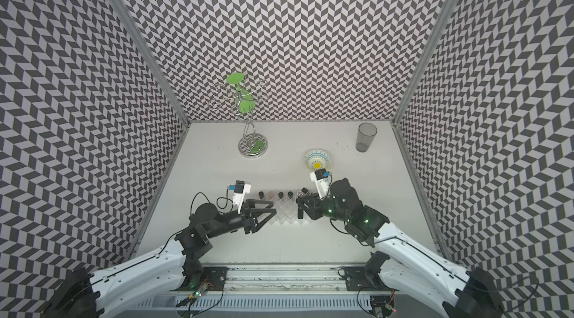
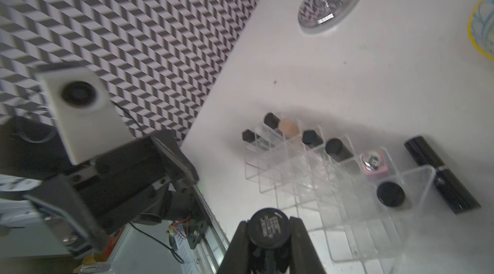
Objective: Arrange the lipsticks in the organizer
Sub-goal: Pick up the lipstick at the center of the board.
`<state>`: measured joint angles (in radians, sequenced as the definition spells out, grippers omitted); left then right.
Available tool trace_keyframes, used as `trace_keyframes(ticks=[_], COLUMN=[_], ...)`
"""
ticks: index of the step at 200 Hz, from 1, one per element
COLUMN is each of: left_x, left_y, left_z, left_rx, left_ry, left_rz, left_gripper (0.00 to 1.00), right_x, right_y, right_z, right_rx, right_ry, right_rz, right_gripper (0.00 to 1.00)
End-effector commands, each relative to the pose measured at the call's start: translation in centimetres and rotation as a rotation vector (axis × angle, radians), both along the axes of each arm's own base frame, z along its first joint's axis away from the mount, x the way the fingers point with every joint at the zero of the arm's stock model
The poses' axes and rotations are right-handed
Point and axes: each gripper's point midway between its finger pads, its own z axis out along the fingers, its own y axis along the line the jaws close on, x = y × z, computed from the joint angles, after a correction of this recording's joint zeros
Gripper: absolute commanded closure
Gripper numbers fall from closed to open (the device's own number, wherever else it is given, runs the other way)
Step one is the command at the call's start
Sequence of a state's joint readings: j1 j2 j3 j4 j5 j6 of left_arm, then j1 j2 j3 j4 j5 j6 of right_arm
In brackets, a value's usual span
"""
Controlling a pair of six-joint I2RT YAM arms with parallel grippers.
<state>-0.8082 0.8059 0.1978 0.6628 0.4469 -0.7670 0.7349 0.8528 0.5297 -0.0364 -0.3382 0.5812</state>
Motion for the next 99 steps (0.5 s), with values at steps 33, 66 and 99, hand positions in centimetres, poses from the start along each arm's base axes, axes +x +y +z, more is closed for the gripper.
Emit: trace_keyframes(ticks=[33,66,99], left_x=[-2.6,-2.1,-1.5], left_y=[-0.5,-1.6,-2.3], left_z=[4.8,4.1,3.4], left_rx=[-0.254,-0.222,-0.215], left_ry=[0.004,0.025,0.046], left_rz=[-0.138,-0.16,-0.162], left_gripper=[0.3,0.29,0.29], right_x=[-0.1,0.1,-0.4], right_y=[2.1,2.8,3.1], right_z=[8.0,8.6,9.9], right_rx=[0.335,0.419,0.487], right_ry=[-0.219,-0.238,-0.283], right_rz=[0.092,0.106,0.135], right_gripper=[0.91,0.91,0.91])
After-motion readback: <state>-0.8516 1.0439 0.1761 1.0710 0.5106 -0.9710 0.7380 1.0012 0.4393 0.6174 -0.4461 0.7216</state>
